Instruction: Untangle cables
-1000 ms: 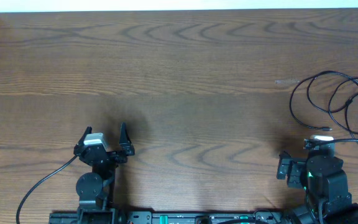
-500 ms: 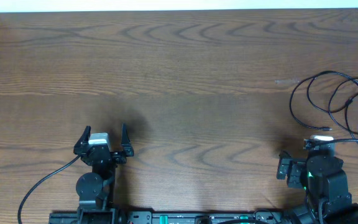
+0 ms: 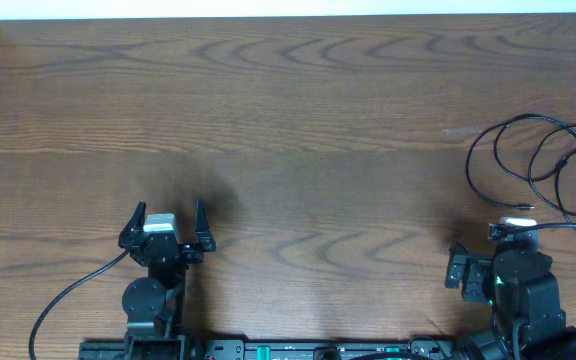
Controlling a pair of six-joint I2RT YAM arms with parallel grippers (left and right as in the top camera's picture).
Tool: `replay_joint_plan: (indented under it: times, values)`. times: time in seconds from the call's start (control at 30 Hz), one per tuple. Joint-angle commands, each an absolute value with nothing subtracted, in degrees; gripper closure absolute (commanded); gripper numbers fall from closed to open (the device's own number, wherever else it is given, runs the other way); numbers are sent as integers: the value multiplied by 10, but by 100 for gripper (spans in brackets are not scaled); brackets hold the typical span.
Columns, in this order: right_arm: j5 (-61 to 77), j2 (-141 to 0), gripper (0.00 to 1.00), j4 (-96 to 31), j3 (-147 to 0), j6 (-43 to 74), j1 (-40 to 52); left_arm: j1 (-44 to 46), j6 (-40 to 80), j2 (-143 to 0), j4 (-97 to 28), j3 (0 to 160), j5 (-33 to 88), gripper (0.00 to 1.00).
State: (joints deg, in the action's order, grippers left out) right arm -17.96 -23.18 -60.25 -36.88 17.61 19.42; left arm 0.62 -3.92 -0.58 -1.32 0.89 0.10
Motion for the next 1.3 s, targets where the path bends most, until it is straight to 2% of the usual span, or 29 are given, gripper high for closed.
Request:
replay_joint_plan:
  times: [0.0,0.6,0.73,1.07,1.27]
  values:
    - [-189,-228,1,-603,-365,184,199,4,-47,-2,-42,2,-7,2]
    - [-189,-227,1,-612,-365,184,196,4,-47,-2,-42,2,-7,2]
    - [-219,-206,1,-541,-331,171,154,4,-47,-2,-42,2,-7,2]
    - [-143,-47,1,-393,-179,82,73,4,-47,-2,-42,2,-7,2]
    - [-111,-3,1,-311,-124,76,37,4,-47,-2,-42,2,-7,2]
